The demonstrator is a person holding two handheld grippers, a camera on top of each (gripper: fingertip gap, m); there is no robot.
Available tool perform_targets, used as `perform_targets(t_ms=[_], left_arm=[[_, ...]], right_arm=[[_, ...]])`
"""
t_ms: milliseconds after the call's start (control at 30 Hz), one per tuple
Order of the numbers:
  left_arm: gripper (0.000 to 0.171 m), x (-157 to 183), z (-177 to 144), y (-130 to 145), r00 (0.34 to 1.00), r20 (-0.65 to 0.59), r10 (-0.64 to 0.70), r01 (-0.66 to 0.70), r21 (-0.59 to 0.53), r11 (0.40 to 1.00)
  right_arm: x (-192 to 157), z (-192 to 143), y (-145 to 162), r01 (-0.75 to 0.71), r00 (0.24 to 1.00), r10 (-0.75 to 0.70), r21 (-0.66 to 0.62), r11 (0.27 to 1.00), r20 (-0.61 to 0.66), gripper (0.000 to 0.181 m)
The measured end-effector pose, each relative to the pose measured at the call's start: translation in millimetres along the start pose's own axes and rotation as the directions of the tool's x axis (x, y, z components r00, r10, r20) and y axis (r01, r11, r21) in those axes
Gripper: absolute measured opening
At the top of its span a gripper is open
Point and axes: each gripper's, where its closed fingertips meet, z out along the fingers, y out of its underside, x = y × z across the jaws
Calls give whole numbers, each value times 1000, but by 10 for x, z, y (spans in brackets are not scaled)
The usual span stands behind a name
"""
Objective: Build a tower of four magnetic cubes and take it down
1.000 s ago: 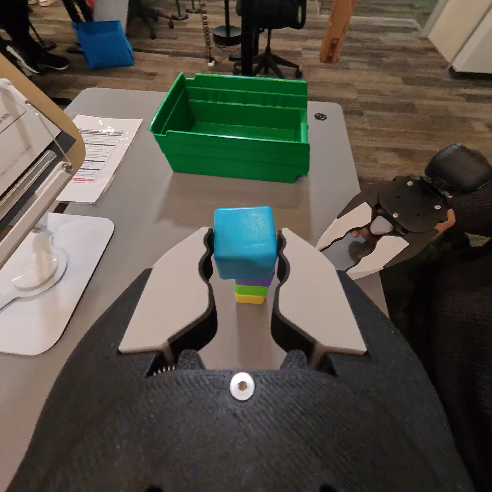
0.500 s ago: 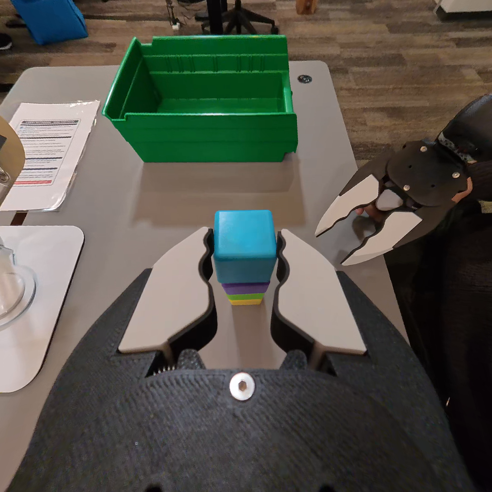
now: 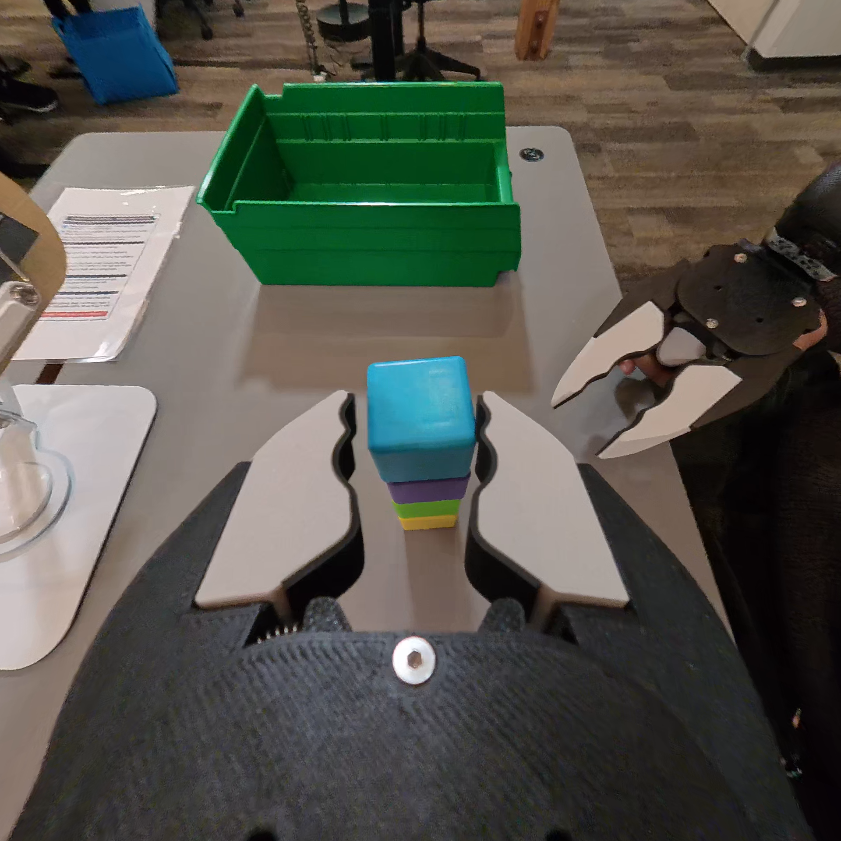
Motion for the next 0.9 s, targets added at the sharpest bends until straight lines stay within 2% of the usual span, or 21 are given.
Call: perform_targets(t_ms=[67, 200, 367, 467, 533, 600, 800, 900], left_arm=[[67, -21, -8, 21, 999, 35, 25, -25, -1, 1000], [77, 60, -8, 66, 999, 11, 53, -53, -5, 999], [86, 114, 15, 62, 1000, -8, -1, 2, 79, 997], [88, 57, 18, 80, 997, 46, -61, 51, 188, 981], [88, -16, -28, 65, 986, 124, -109, 61, 339, 939], [90, -4, -72, 96, 981, 140, -134, 59, 441, 896], [93, 38, 13, 295, 976, 140, -169, 102, 391, 915], [90, -8, 146, 528, 960, 195, -201, 135, 304, 943]], right_arm=[[3, -2, -2, -2, 1000, 2, 1, 1000, 0, 43], [18, -2, -14, -6, 1000, 6, 6, 1000, 0, 44], [55, 11, -53, -26, 1000, 25, 22, 999, 8, 44], [109, 16, -77, -40, 999, 39, 33, 999, 6, 44], [138, 12, -109, -58, 998, 58, 45, 997, 16, 44], [168, 0, -149, -88, 996, 86, 63, 994, 28, 44], [252, 24, -252, -227, 969, 215, 103, 968, 120, 45], [289, 78, -325, -292, 945, 266, 122, 949, 188, 48]])
